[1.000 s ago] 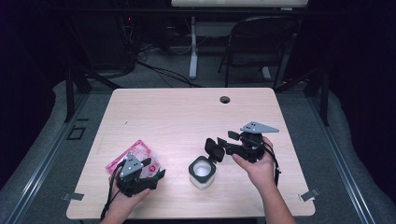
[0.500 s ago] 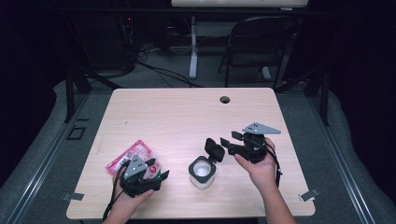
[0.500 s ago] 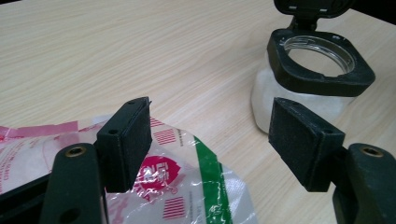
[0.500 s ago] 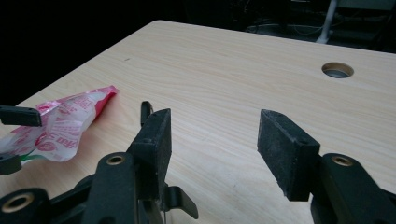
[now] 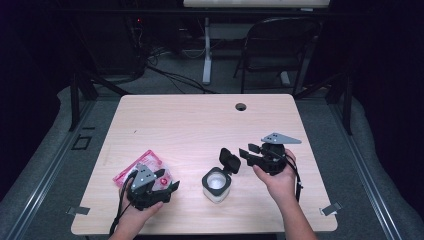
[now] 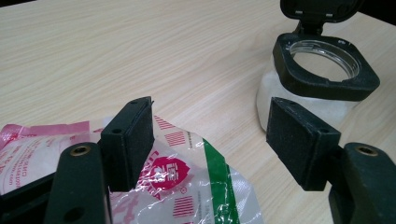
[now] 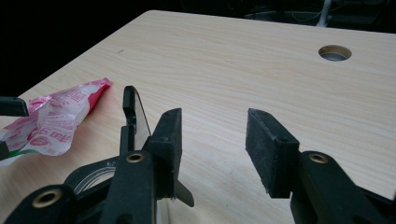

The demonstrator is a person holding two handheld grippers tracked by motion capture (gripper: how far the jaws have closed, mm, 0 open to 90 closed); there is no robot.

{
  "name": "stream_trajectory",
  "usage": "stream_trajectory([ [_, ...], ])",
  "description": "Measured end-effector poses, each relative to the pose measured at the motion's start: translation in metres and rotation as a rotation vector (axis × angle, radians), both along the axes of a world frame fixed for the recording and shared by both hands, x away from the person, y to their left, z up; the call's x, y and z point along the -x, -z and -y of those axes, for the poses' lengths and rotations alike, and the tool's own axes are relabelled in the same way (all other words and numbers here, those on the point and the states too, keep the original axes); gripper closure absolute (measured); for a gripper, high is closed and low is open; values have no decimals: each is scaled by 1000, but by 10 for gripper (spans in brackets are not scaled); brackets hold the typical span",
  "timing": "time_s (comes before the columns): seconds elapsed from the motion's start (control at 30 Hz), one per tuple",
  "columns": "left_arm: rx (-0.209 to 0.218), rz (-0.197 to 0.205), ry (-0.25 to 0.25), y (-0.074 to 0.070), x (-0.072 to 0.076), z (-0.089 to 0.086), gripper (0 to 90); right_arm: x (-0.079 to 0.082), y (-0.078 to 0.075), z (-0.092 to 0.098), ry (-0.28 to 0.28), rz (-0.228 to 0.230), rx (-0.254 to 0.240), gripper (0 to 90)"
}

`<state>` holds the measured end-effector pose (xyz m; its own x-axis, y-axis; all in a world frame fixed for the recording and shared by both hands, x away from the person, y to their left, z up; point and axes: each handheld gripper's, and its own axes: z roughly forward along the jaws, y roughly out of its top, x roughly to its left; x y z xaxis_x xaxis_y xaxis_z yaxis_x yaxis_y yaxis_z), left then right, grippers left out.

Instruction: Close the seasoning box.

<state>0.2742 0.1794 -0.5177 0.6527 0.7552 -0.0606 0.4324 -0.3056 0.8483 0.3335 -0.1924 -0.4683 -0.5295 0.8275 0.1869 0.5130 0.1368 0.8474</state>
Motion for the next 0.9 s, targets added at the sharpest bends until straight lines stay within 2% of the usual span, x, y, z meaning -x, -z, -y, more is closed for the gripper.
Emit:
stream_trajectory([
  [0.17,3,2,-20,-3,-2,-4,327,1,1,0,6,-3,18,611],
  [0.27,3,0,-28,-4,-3,-8,336,2,1,1,11,1,10,643],
  [0.53,28,4,-67,-10,-6,-18,344,4,2,0,1,-8,16,687],
  [0.63,15,-1,-81,-10,-7,-21,351,4,2,-1,0,-9,24,701],
  [0.9,19,2,-103,-8,-10,-27,352,4,2,-2,-14,-17,19,763],
])
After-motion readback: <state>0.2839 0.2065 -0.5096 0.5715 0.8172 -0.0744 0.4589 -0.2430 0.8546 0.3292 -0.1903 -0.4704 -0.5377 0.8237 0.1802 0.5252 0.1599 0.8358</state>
